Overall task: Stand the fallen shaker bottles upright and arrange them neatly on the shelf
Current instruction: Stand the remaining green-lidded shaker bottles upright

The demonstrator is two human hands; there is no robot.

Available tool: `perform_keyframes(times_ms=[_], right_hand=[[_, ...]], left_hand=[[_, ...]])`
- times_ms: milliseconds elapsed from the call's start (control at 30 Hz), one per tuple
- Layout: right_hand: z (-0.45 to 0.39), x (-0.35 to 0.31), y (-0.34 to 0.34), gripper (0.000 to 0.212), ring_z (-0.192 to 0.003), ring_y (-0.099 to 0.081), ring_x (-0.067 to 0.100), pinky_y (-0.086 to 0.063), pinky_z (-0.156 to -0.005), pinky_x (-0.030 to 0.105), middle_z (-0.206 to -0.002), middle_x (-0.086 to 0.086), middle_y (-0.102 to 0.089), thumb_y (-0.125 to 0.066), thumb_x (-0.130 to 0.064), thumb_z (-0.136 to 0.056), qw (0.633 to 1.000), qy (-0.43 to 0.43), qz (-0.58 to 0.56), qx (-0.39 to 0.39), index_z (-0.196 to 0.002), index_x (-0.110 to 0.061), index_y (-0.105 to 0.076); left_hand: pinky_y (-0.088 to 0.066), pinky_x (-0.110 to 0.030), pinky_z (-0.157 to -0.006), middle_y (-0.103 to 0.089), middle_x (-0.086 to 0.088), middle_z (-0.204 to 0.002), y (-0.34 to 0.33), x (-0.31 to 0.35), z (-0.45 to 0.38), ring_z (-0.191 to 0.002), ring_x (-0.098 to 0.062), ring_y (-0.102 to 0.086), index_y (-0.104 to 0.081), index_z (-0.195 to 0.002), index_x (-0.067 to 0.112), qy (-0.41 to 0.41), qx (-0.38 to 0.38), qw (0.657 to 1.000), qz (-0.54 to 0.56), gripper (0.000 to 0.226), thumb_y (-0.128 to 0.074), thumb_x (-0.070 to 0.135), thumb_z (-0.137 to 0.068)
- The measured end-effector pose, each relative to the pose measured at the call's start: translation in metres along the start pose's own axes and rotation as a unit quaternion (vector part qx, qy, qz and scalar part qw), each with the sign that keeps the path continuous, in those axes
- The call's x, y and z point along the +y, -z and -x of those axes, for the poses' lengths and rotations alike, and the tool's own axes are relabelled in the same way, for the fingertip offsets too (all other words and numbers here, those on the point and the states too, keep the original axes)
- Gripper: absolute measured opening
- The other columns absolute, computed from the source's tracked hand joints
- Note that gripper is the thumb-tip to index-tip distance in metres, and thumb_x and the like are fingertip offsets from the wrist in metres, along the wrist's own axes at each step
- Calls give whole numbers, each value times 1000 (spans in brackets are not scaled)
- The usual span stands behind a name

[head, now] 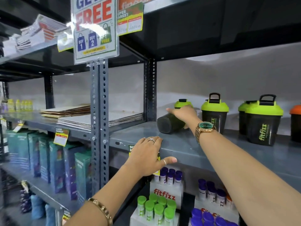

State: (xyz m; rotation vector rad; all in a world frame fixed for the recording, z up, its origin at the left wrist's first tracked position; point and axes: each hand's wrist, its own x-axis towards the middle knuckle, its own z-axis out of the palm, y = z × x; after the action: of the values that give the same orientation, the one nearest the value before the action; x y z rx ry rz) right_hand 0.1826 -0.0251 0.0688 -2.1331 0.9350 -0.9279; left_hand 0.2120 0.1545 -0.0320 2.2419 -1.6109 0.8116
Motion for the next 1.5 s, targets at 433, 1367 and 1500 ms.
perform_keyframes(times_ms=[433, 1367, 1500], right_hand=[[-1, -13, 8, 63, -67, -54, 32, -47, -47, 41, -82, 12, -51, -77, -10, -70, 962, -131, -196, -140, -120, -9, -40], [-7, -39, -2, 79, -113, -48, 34, -45, -85, 40, -124, 18, -52, -63, -58, -75, 911, 177, 295, 228, -123, 2, -48], [-9, -32, -6, 75, -113, -50, 34, -45, -87, 41, -124, 16, -52, -69, -50, -74, 910, 175, 317, 201, -127, -1, -45]], left_hand=[[-21, -33, -107, -43, -9, -142, -5, -3, 0, -130, -22, -36, -34, -134, 10, 0, 12, 1000, 26, 85, -34, 72, -76], [-25, -32, -102, -52, -10, -130, -7, -3, -1, -120, -24, -44, -43, -124, 9, 12, 30, 997, 63, 102, -23, 87, -61], [-23, -33, -105, -49, -11, -135, -9, -3, -1, -124, -24, -41, -40, -127, 9, 14, 37, 997, 60, 89, -37, 78, -70]])
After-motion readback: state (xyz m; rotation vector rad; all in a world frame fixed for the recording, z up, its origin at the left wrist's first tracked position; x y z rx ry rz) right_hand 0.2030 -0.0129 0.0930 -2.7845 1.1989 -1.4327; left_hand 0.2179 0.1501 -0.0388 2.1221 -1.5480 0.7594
